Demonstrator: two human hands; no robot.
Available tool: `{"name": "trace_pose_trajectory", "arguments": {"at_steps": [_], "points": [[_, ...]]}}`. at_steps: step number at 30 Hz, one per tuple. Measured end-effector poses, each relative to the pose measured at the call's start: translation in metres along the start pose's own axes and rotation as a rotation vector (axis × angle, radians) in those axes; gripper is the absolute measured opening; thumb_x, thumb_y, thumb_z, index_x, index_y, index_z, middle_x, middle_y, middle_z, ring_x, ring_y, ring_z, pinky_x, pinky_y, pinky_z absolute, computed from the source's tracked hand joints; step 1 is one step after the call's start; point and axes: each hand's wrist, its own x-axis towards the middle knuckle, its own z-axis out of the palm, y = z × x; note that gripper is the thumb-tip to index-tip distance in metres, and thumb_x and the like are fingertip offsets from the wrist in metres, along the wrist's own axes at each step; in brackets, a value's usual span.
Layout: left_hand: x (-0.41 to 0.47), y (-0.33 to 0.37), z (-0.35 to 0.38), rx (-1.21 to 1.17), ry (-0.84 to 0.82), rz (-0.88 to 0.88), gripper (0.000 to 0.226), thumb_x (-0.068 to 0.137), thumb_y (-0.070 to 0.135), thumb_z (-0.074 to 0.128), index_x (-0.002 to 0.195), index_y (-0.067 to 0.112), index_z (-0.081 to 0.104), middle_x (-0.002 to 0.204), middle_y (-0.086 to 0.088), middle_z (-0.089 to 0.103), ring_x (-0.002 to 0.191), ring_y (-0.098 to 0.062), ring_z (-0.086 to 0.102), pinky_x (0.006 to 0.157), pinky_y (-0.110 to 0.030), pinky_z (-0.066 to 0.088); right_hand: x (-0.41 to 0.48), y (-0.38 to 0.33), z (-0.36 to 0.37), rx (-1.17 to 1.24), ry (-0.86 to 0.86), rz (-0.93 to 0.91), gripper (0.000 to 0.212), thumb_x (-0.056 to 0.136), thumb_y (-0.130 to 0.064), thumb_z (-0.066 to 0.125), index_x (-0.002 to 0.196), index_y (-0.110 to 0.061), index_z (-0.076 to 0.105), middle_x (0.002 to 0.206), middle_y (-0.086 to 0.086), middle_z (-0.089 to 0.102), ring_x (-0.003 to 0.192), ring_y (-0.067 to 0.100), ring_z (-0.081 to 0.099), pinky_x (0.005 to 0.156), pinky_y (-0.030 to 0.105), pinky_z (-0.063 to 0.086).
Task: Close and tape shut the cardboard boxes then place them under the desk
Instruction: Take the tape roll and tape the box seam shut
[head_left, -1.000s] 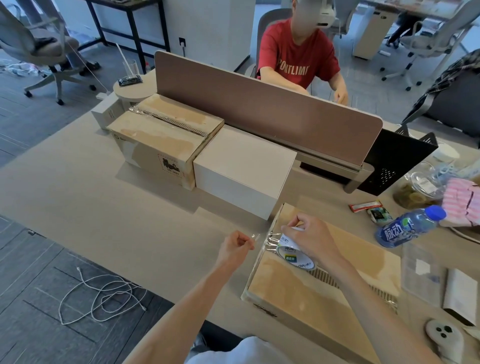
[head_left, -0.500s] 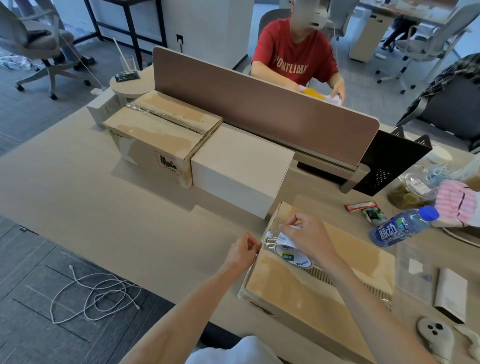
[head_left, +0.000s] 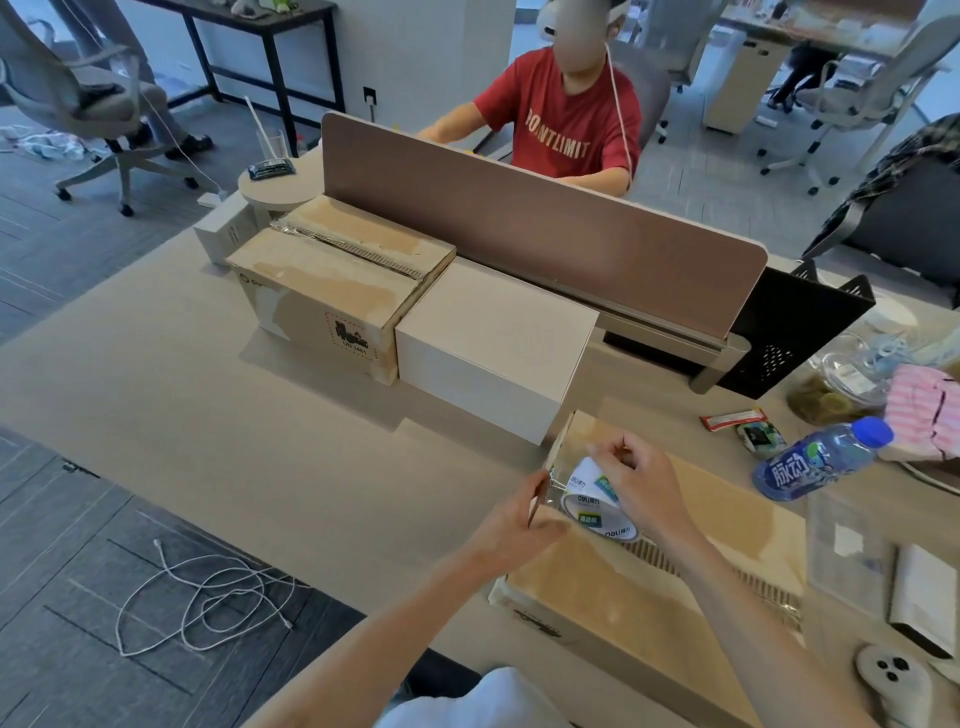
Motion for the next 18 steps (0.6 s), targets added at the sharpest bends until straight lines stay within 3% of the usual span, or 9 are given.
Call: {"name": "trace_pose_trajectory", "arguments": {"at_steps": [4, 10, 13, 16, 18], "points": [[0.008, -0.008, 0.009, 0.06, 0.004, -0.026, 0.087, 0.083, 0.027, 0.071, 0.15, 0.036, 0.016, 0.138, 0.014, 0.048, 0.127, -0.01, 0.046, 0.104, -0.027, 0.04, -0.014, 0.009, -0.006, 0.158, -0.012, 0.014, 0.053, 0.095, -0.029, 0.062, 0.058, 0.001, 0.038, 0.051, 0.003, 0.039, 0.048, 0.013, 0.038, 0.05, 0.023, 0.031], [0.017, 0.0, 0.021, -0.004, 0.105, -0.067, 0.074, 0.071, 0.041, 0.081, 0.133, 0.036, 0.042, 0.118, 0.015, 0.063, 0.109, -0.006, 0.059, 0.098, -0.031, 0.048, -0.002, -0.006, -0.004, 0.092, -0.061, 0.049, 0.057, 0.09, -0.034, 0.067, 0.055, -0.001, 0.035, 0.052, 0.008, 0.036, 0.05, 0.018, 0.035, 0.052, 0.031, 0.027], [0.02, 0.001, 0.02, -0.012, 0.091, -0.112, 0.076, 0.062, 0.05, 0.082, 0.129, 0.037, 0.047, 0.111, 0.017, 0.065, 0.106, -0.004, 0.06, 0.096, -0.031, 0.05, 0.002, -0.018, -0.004, 0.038, -0.109, 0.068, 0.053, 0.089, -0.038, 0.065, 0.057, -0.007, 0.037, 0.053, 0.004, 0.035, 0.05, 0.016, 0.034, 0.05, 0.028, 0.027], [0.023, -0.001, 0.016, -0.042, 0.044, -0.149, 0.055, 0.062, 0.043, 0.084, 0.11, 0.04, 0.056, 0.1, 0.017, 0.067, 0.099, -0.004, 0.064, 0.094, -0.033, 0.053, 0.001, -0.024, -0.006, -0.028, -0.115, 0.049, 0.057, 0.091, -0.039, 0.063, 0.062, 0.0, 0.033, 0.056, 0.005, 0.032, 0.05, 0.016, 0.032, 0.044, 0.02, 0.026], [0.023, 0.0, 0.013, -0.054, 0.018, -0.174, 0.051, 0.058, 0.048, 0.083, 0.102, 0.043, 0.057, 0.101, 0.015, 0.067, 0.102, -0.008, 0.065, 0.094, -0.037, 0.053, 0.002, -0.023, -0.008, -0.027, -0.11, 0.051, 0.055, 0.092, -0.037, 0.063, 0.059, -0.007, 0.032, 0.053, 0.002, 0.031, 0.046, 0.013, 0.03, 0.042, 0.017, 0.025]]}}
